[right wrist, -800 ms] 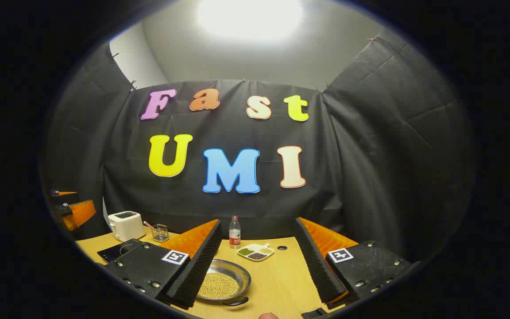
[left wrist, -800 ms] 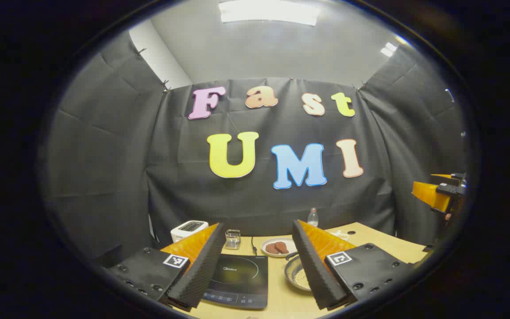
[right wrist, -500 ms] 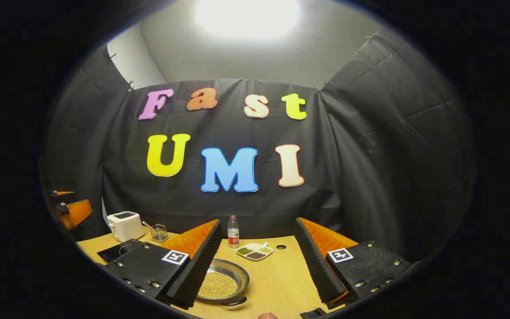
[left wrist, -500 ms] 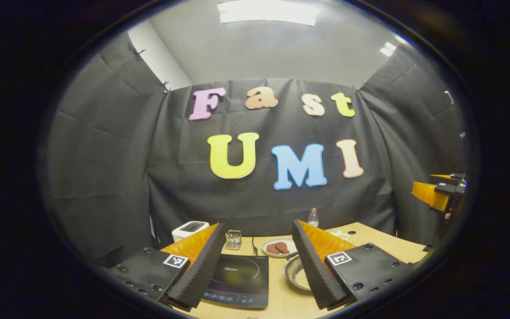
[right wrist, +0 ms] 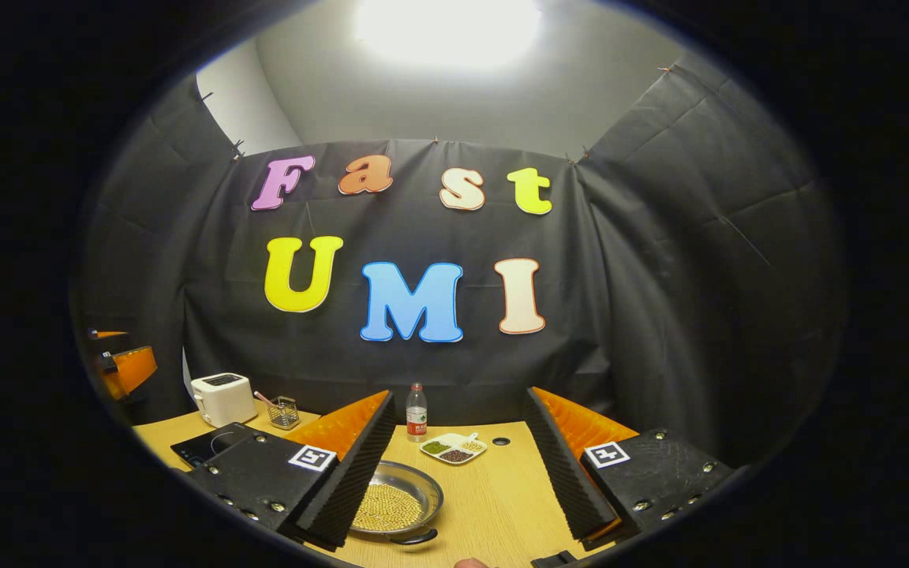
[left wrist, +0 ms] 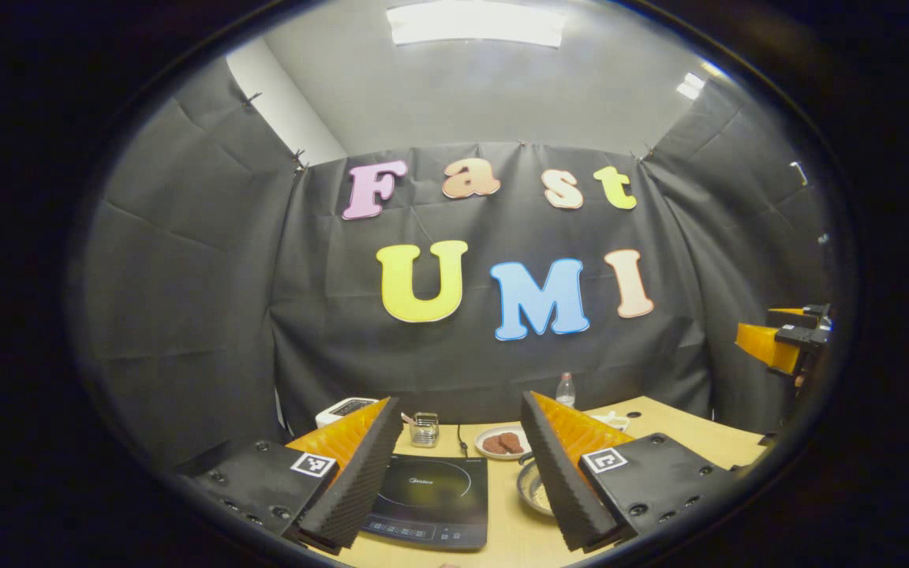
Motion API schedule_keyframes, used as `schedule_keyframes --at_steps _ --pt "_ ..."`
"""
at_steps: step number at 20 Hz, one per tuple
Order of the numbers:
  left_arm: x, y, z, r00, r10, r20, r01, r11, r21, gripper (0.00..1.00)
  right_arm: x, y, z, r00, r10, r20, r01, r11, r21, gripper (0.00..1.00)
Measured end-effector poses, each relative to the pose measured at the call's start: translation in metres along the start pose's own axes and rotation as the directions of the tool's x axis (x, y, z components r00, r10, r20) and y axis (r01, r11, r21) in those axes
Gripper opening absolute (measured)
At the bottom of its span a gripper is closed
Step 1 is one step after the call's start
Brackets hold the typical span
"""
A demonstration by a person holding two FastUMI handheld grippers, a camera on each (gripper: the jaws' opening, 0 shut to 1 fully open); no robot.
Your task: First push the handle of the pot to place it horizontally, then grasp the pot with both hands and set it on the induction cooktop.
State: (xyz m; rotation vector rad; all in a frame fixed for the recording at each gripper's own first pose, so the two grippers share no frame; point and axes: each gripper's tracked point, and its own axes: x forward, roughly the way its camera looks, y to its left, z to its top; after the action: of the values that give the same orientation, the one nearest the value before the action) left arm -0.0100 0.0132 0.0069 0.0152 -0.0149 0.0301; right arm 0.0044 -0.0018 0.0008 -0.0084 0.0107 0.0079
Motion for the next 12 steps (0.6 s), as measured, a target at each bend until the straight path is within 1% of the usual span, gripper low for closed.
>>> schedule_keyframes --at_steps 4,5,6,7,8,9,10,11,12 --pt "-0.001 0.007 -0.001 1.000 0.009 -0.002 -0.009 1.000 -0.003 0.94 0.002 0.004 -0.004 1.000 0.003 -0.015 -0.003 1.000 -0.001 0.99" --pt "-0.001 0.009 0.000 1.000 0.011 -0.001 -0.011 1.000 -0.001 0.98 0.002 0.005 -0.004 1.000 0.005 -0.019 -0.005 1.000 -0.002 0.99" --pt "0.000 0.010 -0.001 1.000 0.012 0.000 -0.012 1.000 0.001 0.94 0.002 0.006 -0.005 1.000 0.005 -0.024 -0.005 1.000 -0.001 0.99" --pt "0.000 0.012 0.000 1.000 0.013 0.003 -0.013 1.000 0.003 1.00 0.004 0.007 -0.006 1.000 0.004 -0.029 -0.004 1.000 0.000 0.98" --pt "0.001 0.014 0.000 1.000 0.014 0.004 -0.014 1.000 0.004 0.98 0.004 0.009 -0.007 0.999 0.006 -0.033 -0.006 1.000 0.001 0.98" --pt "0.002 0.016 0.000 1.000 0.015 0.004 -0.015 1.000 0.004 0.98 0.005 0.012 -0.007 0.999 0.013 -0.034 -0.013 1.000 0.003 0.98" --pt "0.003 0.018 0.000 1.000 0.015 0.005 -0.015 1.000 0.003 0.98 0.005 0.012 -0.006 1.000 0.005 -0.031 -0.005 1.000 0.003 0.92" --pt "0.004 0.020 0.000 1.000 0.015 0.006 -0.015 1.000 0.002 0.98 0.008 0.013 -0.006 1.000 0.004 -0.029 -0.004 1.000 0.000 0.72" --pt "0.005 0.021 -0.001 1.000 0.014 0.007 -0.014 1.000 0.000 0.94 0.007 0.015 -0.006 1.000 -0.002 -0.029 0.002 1.000 -0.009 0.69"
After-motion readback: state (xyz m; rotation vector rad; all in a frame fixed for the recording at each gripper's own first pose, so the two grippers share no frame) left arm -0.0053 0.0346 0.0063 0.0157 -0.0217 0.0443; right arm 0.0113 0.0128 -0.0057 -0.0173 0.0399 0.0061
